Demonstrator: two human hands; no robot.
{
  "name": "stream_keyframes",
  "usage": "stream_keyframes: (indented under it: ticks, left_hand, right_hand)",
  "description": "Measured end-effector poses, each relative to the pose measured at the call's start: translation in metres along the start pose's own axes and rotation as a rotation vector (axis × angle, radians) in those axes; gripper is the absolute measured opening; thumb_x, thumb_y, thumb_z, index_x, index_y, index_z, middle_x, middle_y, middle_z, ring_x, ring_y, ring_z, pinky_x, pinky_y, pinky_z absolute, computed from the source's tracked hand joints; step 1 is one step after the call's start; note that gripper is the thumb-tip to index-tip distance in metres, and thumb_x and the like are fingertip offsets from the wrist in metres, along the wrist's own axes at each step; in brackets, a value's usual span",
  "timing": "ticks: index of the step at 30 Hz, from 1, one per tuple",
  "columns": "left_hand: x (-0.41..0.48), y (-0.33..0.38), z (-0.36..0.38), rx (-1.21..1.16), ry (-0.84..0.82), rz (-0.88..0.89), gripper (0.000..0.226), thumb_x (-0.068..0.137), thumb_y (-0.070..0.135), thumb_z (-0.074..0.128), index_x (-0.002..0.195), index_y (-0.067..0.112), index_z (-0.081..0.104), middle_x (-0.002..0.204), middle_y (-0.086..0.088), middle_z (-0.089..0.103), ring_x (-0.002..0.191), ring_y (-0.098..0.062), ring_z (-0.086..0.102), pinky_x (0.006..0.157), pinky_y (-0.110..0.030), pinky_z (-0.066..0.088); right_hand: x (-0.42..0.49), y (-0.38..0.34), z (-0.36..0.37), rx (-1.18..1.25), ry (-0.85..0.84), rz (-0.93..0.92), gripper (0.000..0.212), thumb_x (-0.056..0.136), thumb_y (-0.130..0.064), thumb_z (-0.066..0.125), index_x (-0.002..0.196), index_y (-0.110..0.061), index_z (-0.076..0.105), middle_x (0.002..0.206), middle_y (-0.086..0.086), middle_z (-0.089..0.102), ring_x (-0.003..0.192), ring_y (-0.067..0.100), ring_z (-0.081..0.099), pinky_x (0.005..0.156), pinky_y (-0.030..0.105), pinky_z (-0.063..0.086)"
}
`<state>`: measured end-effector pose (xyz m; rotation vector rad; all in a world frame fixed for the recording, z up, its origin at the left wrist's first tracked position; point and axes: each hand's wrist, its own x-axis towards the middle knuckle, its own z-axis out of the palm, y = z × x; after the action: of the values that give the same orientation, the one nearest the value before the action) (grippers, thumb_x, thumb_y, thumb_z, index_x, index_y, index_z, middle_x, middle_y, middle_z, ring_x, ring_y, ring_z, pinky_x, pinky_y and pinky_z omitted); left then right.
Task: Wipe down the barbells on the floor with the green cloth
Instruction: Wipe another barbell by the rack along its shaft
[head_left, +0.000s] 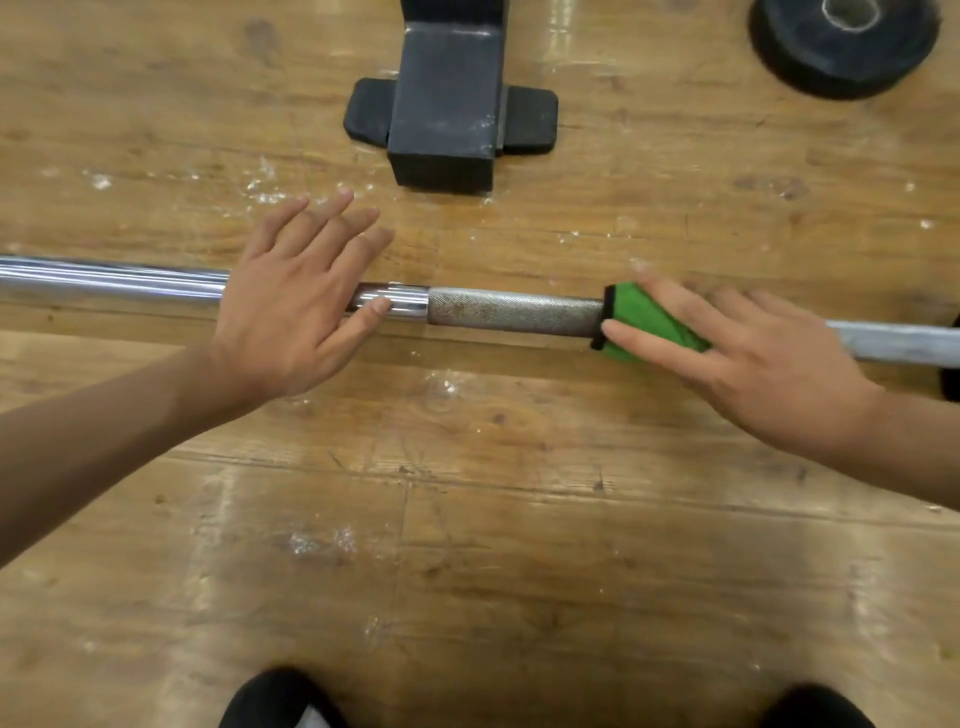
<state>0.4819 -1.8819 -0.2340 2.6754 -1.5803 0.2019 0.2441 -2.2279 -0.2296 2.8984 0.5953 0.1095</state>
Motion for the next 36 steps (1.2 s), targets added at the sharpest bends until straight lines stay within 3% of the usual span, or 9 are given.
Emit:
stream_keyframes:
  ticks: [3, 7, 12, 16, 22, 25, 27, 32, 36]
  left_hand:
    - [0.004, -0.002, 0.002, 0.005, 0.005, 0.008, 0.065, 0.106, 0.05, 0.026, 0.147, 0.006, 0.051, 0.152, -0.017, 0.052, 0.152, -0.036, 0.035, 0.124, -0.055, 0.022]
    - [0.009, -0.005, 0.005, 0.019, 0.014, 0.002, 0.065, 0.105, 0.051, 0.026, 0.145, 0.007, 0.053, 0.15, -0.015, 0.055, 0.151, -0.035, 0.037, 0.123, -0.055, 0.024]
    - [0.018, -0.007, 0.007, 0.0, 0.021, -0.016, 0.065, 0.105, 0.051, 0.027, 0.144, 0.008, 0.054, 0.151, -0.013, 0.055, 0.151, -0.034, 0.037, 0.12, -0.055, 0.027]
    - [0.024, -0.011, 0.008, -0.006, 0.039, -0.015, 0.067, 0.104, 0.054, 0.027, 0.143, 0.007, 0.055, 0.148, -0.013, 0.058, 0.15, -0.035, 0.039, 0.117, -0.055, 0.029]
    - [0.03, -0.016, 0.011, -0.009, 0.038, -0.008, 0.065, 0.103, 0.053, 0.031, 0.141, 0.007, 0.056, 0.13, -0.017, 0.069, 0.145, -0.037, 0.047, 0.12, -0.055, 0.029]
    - [0.029, -0.016, 0.011, -0.012, 0.035, 0.006, 0.064, 0.104, 0.054, 0.032, 0.137, 0.008, 0.062, 0.114, -0.017, 0.075, 0.14, -0.035, 0.053, 0.126, -0.055, 0.02]
    - [0.027, -0.015, 0.011, -0.004, 0.041, 0.02, 0.063, 0.103, 0.054, 0.035, 0.135, 0.009, 0.065, 0.109, -0.016, 0.077, 0.138, -0.035, 0.056, 0.127, -0.056, 0.017]
    - [0.018, -0.009, 0.011, -0.019, 0.053, 0.027, 0.062, 0.102, 0.056, 0.038, 0.13, 0.01, 0.068, 0.104, -0.013, 0.078, 0.137, -0.034, 0.057, 0.126, -0.058, 0.02]
    - [0.01, -0.005, 0.009, -0.032, 0.063, 0.031, 0.061, 0.101, 0.056, 0.04, 0.126, 0.01, 0.071, 0.105, -0.012, 0.079, 0.136, -0.035, 0.058, 0.126, -0.057, 0.022]
  right_hand:
    - [-0.019, 0.011, 0.003, 0.027, 0.01, 0.064, 0.088, 0.092, -0.003, 0.059, 0.166, -0.032, 0.019, 0.168, 0.02, 0.026, 0.117, 0.043, 0.052, 0.077, 0.05, 0.051]
    - [0.026, -0.019, 0.011, 0.098, 0.053, 0.21, 0.092, 0.09, -0.008, 0.074, 0.165, -0.031, 0.025, 0.166, 0.017, 0.032, 0.122, 0.04, 0.052, 0.079, 0.049, 0.048]
    - [0.114, -0.055, 0.005, 0.095, 0.099, 0.117, 0.081, 0.094, -0.012, 0.055, 0.165, -0.031, 0.019, 0.165, 0.02, 0.032, 0.121, 0.042, 0.058, 0.077, 0.047, 0.05]
    - [0.151, -0.068, 0.004, 0.141, 0.097, 0.129, 0.072, 0.103, -0.027, 0.058, 0.164, -0.031, 0.02, 0.166, 0.018, 0.03, 0.117, 0.04, 0.06, 0.079, 0.047, 0.051]
    - [0.091, -0.017, 0.008, 0.113, 0.07, 0.071, 0.073, 0.105, -0.023, 0.059, 0.165, -0.032, 0.019, 0.164, 0.021, 0.033, 0.101, 0.04, 0.062, 0.08, 0.049, 0.052]
    - [0.037, 0.012, 0.006, 0.117, 0.071, 0.119, 0.055, 0.111, -0.033, 0.038, 0.165, -0.029, 0.023, 0.16, 0.021, 0.038, 0.097, 0.041, 0.059, 0.079, 0.05, 0.049]
    - [0.011, 0.025, 0.006, 0.105, 0.044, 0.141, 0.058, 0.11, -0.034, 0.04, 0.164, -0.029, 0.023, 0.158, 0.021, 0.041, 0.096, 0.041, 0.056, 0.079, 0.05, 0.048]
    - [0.018, 0.003, 0.01, 0.094, 0.076, 0.249, 0.056, 0.109, -0.035, 0.042, 0.162, -0.023, 0.028, 0.155, 0.023, 0.046, 0.095, 0.042, 0.058, 0.076, 0.048, 0.046]
    - [0.055, -0.027, 0.006, 0.082, 0.054, 0.229, 0.058, 0.109, -0.038, 0.038, 0.163, -0.02, 0.025, 0.155, 0.025, 0.044, 0.097, 0.043, 0.061, 0.076, 0.047, 0.048]
